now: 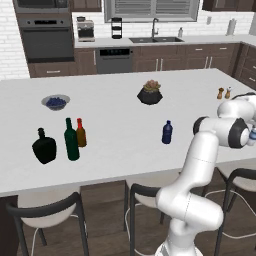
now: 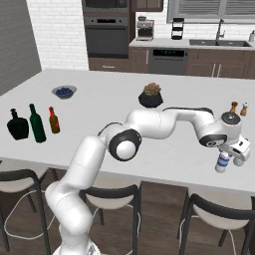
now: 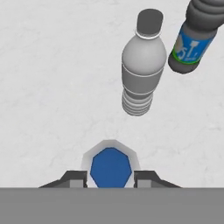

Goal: Move the plastic bottles in the middle to the plastics group, and the glass bottles in the middle to the glass group.

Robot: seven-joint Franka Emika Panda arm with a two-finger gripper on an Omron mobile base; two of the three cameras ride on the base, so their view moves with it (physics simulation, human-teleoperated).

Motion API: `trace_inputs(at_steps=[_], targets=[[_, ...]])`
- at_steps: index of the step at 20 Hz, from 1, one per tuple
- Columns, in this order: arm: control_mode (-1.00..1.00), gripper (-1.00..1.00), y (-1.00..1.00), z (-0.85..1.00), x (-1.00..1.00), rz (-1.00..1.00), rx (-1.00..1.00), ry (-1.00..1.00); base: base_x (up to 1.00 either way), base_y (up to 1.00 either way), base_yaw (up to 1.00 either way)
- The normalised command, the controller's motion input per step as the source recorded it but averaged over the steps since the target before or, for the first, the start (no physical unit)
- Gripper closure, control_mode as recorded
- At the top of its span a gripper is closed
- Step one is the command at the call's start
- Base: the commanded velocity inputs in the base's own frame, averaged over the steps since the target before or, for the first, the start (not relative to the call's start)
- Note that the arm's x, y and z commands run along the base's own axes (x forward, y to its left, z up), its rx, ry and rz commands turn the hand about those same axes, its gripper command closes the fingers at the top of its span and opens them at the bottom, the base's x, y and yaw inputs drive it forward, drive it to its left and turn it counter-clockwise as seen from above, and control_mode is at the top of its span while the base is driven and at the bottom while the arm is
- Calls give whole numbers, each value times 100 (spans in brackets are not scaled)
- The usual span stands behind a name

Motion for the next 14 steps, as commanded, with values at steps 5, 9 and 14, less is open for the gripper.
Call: trace_inputs(at_steps=[5, 9, 14], targets=[[-100, 100, 0, -10, 0, 0, 0, 0, 0, 0, 0], [-100, -100, 0, 0, 0, 0, 0, 0, 0, 0, 0], [-100, -100, 0, 0, 0, 0, 0, 0, 0, 0, 0]])
